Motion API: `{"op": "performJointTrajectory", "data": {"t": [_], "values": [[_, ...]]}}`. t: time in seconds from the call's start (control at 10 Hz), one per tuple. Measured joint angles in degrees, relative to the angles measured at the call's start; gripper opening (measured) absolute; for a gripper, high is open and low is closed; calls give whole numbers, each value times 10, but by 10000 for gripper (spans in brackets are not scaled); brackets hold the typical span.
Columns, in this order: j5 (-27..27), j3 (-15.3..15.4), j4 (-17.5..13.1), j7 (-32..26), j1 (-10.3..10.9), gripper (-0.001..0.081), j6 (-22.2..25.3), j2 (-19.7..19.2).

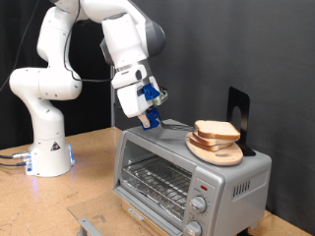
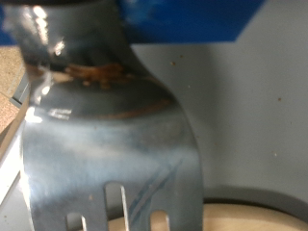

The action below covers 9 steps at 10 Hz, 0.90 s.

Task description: Make a piece of toast with the oven

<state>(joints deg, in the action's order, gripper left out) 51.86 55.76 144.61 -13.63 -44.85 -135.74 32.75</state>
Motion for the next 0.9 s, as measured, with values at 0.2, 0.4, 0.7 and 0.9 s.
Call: {"op": "performJointTrajectory", "data": {"t": [0.2,0.4,0.7,0.9], "values": [[0,15,-6,13,-11,485,-7,0],[0,33,-14,25,-26,485,-20,-1],[-13,48,-30,29,-45,485,-3,-2],[-36,49,-45,32,-58,485,40,-5]]}}
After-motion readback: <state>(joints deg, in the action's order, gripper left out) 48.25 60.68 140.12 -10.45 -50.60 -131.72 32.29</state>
